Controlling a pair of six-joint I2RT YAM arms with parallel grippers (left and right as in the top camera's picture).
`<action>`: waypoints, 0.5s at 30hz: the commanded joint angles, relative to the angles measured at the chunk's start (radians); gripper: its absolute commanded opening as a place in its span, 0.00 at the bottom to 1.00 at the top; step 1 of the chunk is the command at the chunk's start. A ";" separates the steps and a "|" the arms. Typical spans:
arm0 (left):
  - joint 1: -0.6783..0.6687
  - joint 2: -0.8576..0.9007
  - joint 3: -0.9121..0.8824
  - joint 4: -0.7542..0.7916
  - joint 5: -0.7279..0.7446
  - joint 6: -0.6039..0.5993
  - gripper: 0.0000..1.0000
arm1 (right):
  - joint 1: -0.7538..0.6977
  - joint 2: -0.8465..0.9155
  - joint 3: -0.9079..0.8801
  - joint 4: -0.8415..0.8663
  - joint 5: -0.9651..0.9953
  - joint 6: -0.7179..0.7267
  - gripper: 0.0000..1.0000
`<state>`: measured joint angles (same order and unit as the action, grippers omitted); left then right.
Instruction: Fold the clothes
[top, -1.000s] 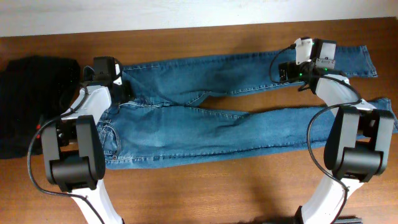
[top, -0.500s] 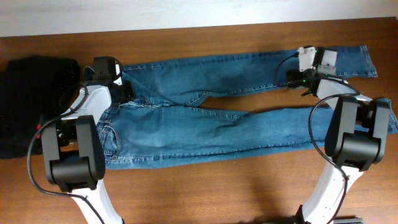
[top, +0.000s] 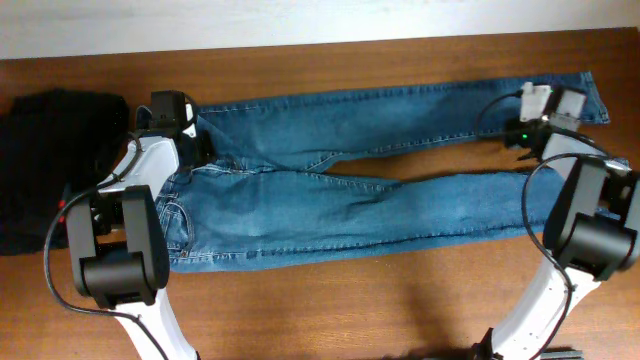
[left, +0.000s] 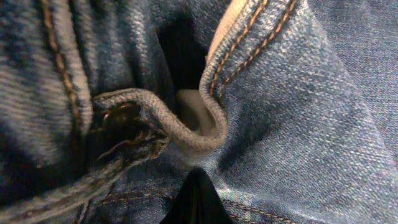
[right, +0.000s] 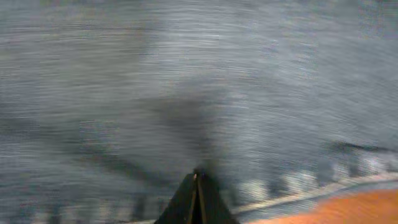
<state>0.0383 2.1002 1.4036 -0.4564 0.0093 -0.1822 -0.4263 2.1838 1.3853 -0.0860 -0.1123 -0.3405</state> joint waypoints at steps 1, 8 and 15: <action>0.003 0.026 -0.018 -0.034 -0.035 0.013 0.00 | -0.063 0.031 0.010 -0.013 0.045 0.016 0.05; 0.003 0.024 0.047 -0.049 -0.035 0.024 0.00 | -0.064 0.025 0.127 -0.144 0.042 0.016 0.04; 0.003 0.023 0.138 -0.121 -0.035 0.024 0.00 | 0.019 0.023 0.399 -0.408 -0.042 0.046 0.04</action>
<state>0.0387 2.1059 1.5120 -0.5713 -0.0116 -0.1749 -0.4572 2.2082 1.6901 -0.4644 -0.0925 -0.3130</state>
